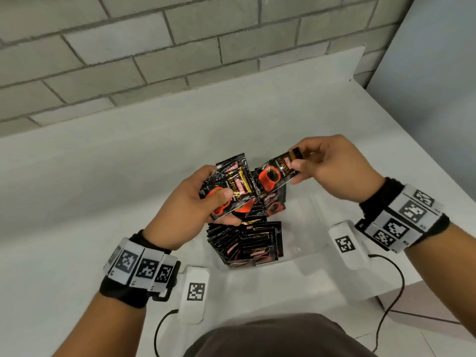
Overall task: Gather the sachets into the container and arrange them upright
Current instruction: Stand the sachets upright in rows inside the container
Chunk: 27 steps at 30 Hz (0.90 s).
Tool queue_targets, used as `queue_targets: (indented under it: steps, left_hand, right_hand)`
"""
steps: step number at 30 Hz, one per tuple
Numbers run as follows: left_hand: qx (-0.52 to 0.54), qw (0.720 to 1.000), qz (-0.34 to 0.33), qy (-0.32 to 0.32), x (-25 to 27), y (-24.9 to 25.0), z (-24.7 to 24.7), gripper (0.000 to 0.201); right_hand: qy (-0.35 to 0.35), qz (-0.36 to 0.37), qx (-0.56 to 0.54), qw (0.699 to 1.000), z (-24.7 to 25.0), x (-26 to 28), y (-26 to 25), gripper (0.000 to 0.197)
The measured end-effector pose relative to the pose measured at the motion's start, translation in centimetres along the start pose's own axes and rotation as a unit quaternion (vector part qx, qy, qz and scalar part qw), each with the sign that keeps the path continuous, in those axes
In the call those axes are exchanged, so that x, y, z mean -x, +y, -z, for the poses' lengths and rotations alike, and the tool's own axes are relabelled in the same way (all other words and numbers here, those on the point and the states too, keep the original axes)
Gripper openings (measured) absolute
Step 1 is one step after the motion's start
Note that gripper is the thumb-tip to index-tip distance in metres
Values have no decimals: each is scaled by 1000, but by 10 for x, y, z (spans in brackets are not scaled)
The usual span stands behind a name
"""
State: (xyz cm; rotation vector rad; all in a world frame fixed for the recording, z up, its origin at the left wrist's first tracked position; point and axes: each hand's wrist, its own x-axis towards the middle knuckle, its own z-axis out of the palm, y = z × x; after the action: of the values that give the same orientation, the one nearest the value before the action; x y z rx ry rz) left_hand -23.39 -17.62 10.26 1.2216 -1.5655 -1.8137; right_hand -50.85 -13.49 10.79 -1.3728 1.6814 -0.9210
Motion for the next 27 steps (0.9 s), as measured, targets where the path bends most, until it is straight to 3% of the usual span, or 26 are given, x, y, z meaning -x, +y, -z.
queue_targets:
  steps: [3,8,14,18,21,25,27]
  left_hand:
    - [15,1000,-3,24,3,-3,9,34]
    - [33,998,-6,48,7,-7,15,30]
    - [40,998,-2,44,6,-11,14,32]
    - [33,999,1,36,7,-12,14,32]
    - [33,999,1,36,8,-12,15,33]
    - [37,999,1,38,9,-12,18,33]
    - [38,999,0,39,9,-12,17,33]
  right_hand:
    - [11,21,87,996,15,-3,-1,13]
    - [-54,75,261,961,2,-7,-5,12]
    - [-165,82,354,917,-30,-19,4,13]
    - [-194,82,396,894,-45,-25,7,15]
    - [-188,81,400,893,-46,-28,6,5]
    - [-158,61,350,921,-39,-33,9,17]
    - [-162,60,351,920,-39,-31,11,22]
